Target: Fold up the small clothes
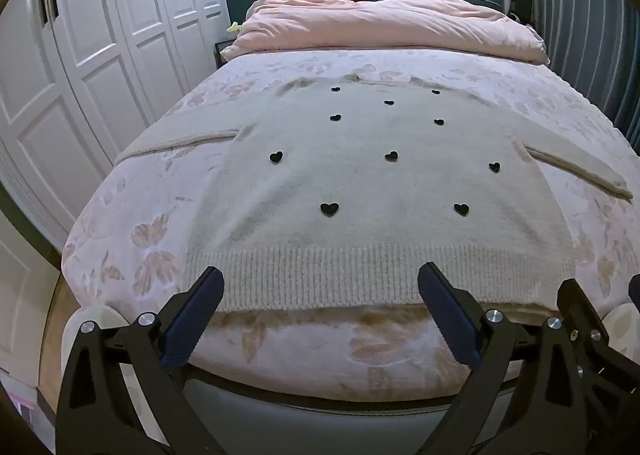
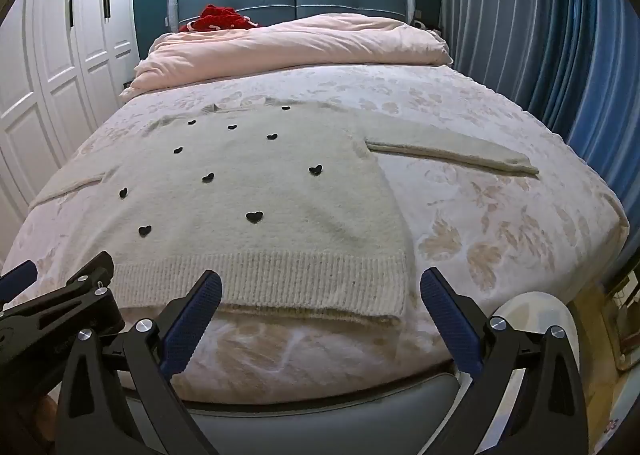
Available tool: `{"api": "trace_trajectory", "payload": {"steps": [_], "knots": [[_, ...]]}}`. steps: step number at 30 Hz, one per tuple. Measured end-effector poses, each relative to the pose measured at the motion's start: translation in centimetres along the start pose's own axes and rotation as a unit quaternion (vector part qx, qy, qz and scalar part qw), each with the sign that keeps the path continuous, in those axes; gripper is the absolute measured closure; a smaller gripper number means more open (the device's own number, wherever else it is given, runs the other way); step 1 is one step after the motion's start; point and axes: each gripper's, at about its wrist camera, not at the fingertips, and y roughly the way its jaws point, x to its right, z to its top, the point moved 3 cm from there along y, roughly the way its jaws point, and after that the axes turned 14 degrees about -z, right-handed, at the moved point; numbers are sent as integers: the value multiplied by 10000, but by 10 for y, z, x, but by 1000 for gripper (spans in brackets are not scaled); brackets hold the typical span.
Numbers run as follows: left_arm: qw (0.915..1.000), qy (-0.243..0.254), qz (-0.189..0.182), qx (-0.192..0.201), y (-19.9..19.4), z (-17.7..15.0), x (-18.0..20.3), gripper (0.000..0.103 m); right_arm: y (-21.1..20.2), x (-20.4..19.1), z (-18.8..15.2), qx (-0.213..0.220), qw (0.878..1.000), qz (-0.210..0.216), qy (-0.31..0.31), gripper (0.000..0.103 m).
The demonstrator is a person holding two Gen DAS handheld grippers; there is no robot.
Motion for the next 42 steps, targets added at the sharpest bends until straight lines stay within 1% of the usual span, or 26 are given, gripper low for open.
{"api": "trace_trajectory", "payload": {"steps": [8,10,34,42], "knots": [[10000,-21,10,-13,-1,1,-2,9,0,0,0,-25,10000,7,-5,5],[10000,22,27,11,-3,6,2,9,0,-1,0,-28,10000,-4,-20,5],[9999,71,64,40,-1,5,4,9,2,-2,-4,-91,10000,-3,-24,5],[10000,66,63,37,-1,5,2,10,5,-7,-4,-171,9998,-36,-40,5]]}}
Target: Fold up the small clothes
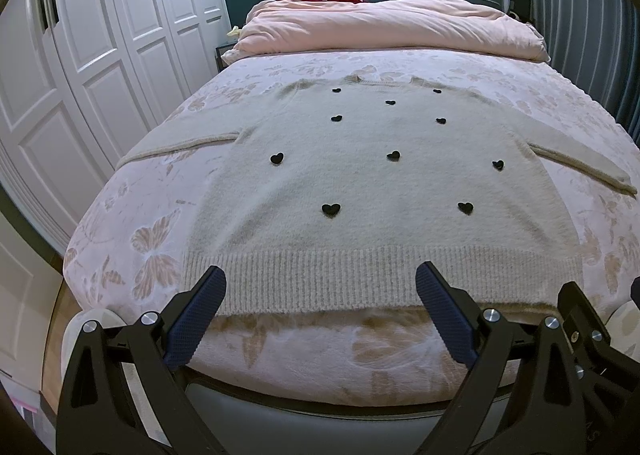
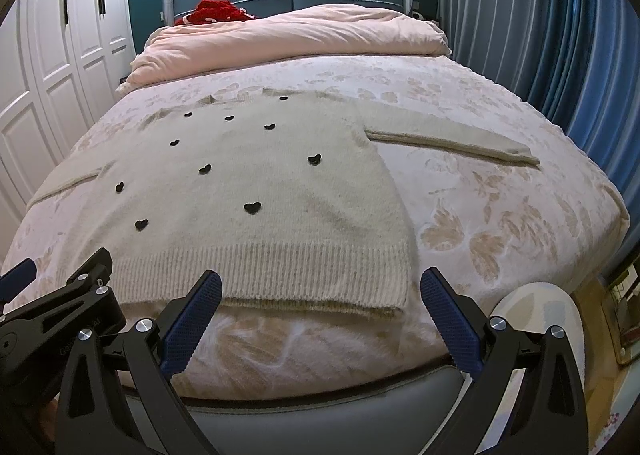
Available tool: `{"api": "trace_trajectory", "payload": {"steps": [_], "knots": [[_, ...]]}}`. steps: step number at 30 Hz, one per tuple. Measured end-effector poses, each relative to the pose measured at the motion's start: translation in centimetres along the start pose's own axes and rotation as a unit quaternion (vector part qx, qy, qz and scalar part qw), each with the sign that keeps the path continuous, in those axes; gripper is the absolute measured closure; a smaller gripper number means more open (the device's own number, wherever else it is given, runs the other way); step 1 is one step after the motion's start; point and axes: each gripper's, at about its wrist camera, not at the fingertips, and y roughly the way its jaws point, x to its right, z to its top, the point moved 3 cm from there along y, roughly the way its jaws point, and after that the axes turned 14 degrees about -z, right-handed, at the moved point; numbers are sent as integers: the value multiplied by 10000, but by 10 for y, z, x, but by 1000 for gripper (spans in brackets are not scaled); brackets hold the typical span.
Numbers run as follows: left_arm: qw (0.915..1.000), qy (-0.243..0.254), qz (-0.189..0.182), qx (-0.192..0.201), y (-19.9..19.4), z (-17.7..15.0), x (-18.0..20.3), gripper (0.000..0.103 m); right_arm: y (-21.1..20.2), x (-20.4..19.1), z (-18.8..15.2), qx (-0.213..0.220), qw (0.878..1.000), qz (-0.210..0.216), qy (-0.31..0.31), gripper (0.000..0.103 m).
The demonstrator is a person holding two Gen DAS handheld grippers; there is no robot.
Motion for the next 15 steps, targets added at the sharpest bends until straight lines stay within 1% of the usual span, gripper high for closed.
{"api": "trace_trajectory", "payload": {"steps": [15], "knots": [[10000,11,14,4,1,-2,-1,11,3,0,0,-79,10000,3,-7,5]]}}
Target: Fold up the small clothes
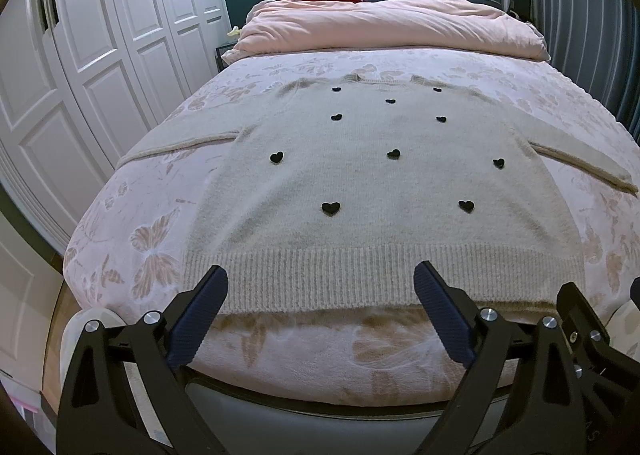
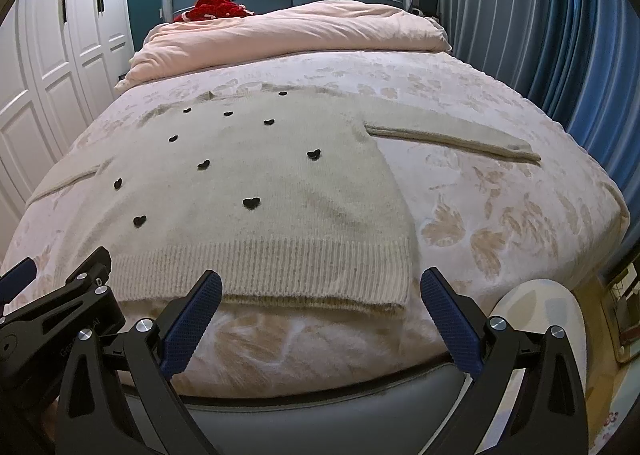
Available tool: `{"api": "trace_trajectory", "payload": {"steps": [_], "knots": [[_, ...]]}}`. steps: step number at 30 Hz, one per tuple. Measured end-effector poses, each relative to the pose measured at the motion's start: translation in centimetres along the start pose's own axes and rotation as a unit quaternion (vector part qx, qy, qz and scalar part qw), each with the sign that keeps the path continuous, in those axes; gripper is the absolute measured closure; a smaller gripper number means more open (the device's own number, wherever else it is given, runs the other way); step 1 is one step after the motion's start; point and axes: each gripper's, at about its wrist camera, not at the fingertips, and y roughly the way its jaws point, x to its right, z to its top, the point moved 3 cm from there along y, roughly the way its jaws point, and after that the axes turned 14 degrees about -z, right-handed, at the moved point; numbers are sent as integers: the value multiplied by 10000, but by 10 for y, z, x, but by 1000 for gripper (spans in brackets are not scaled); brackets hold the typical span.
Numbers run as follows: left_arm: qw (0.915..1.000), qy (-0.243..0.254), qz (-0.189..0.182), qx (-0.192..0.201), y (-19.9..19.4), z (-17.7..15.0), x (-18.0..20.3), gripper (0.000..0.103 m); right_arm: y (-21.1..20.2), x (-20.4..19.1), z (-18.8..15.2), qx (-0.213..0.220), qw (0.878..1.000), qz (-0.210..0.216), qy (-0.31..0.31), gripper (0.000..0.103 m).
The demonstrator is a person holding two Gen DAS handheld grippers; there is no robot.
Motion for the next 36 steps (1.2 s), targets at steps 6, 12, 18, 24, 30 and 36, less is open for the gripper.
{"api": "trace_trajectory", "payload": {"steps": [6,12,18,24,30,36], "knots": [[10000,-16,-8,-18,0,-1,0,12,0,0,0,0,10000,4,4,5],[10000,-17,-10,-17,0,-1,0,12,0,0,0,5,10000,1,-1,5],[10000,-6,3,-16,0,-1,0,12,1,-1,-2,-20,10000,8,0,5],[10000,-6,0,-23,0,-1,0,12,3,-1,-3,-51,10000,8,9,5],[10000,-16,2,-32,1,-3,-4,12,5,-3,-5,-102,9999,17,20,5],[10000,-10,29,-58,6,-9,-7,12,10,-4,-6,-213,9998,37,13,5]]}}
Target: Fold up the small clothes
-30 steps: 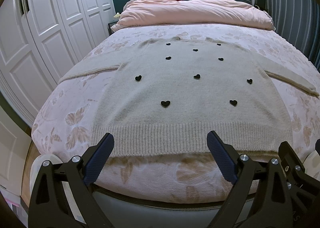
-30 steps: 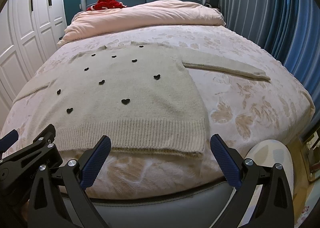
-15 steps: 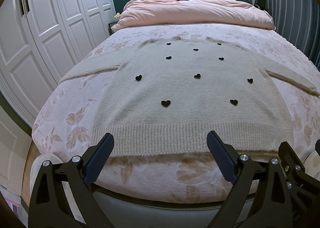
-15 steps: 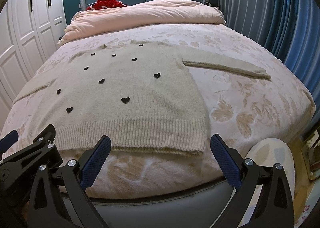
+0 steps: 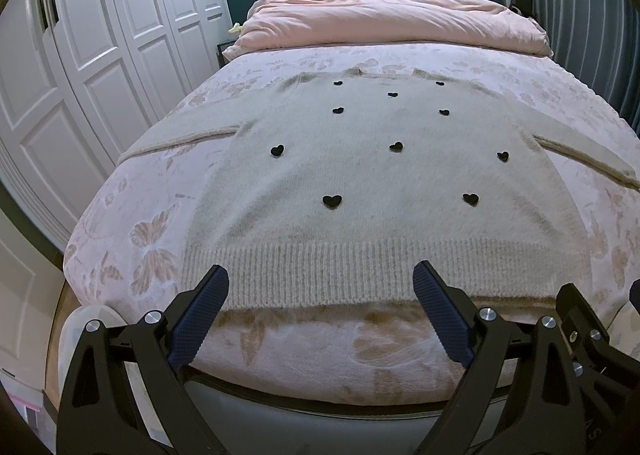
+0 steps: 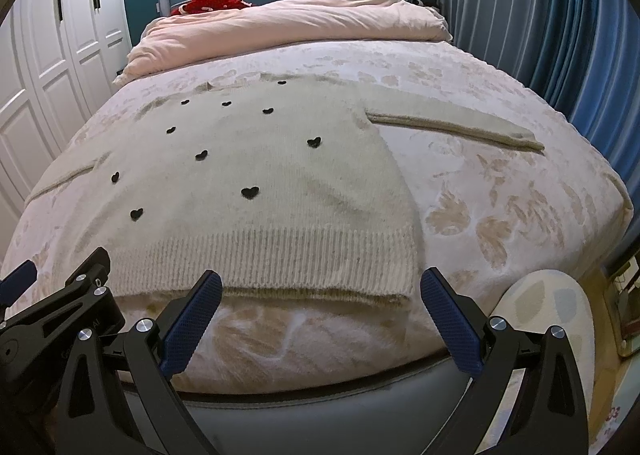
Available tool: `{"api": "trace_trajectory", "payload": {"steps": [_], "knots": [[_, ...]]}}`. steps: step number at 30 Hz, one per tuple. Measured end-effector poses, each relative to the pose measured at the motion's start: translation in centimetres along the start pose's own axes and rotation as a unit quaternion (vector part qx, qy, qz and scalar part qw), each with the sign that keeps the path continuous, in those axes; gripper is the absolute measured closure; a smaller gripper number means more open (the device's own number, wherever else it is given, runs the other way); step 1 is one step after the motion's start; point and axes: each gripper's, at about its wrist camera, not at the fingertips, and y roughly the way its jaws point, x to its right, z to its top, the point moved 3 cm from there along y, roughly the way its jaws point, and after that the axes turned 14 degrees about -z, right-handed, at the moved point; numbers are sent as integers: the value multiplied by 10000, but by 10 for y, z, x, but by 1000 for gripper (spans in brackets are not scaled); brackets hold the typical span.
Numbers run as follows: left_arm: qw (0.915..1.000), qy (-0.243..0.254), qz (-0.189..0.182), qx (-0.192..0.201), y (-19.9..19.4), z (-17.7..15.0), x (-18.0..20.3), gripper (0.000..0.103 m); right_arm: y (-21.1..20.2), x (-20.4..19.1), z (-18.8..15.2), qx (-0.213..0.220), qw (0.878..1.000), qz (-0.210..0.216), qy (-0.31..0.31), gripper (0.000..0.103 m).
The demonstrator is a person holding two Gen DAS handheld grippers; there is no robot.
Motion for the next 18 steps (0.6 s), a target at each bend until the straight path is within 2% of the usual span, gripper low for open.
{"api": "trace_trajectory", "payload": {"steps": [8,12,16,18], "knots": [[9999,-20,42,-141,13,-6,-4,12,12,-3,-2,-217,9997,74,-14,5],[9987,-335,-329,-188,17,2,-9,10,33,4,10,-424,9969,659,-44,5],[9978,-581,-309,105,16,21,-27,6,79,60,51,-553,9941,716,592,5],[9978,-599,-206,218,17,29,-34,6,116,110,82,-690,9886,585,1206,5]]}}
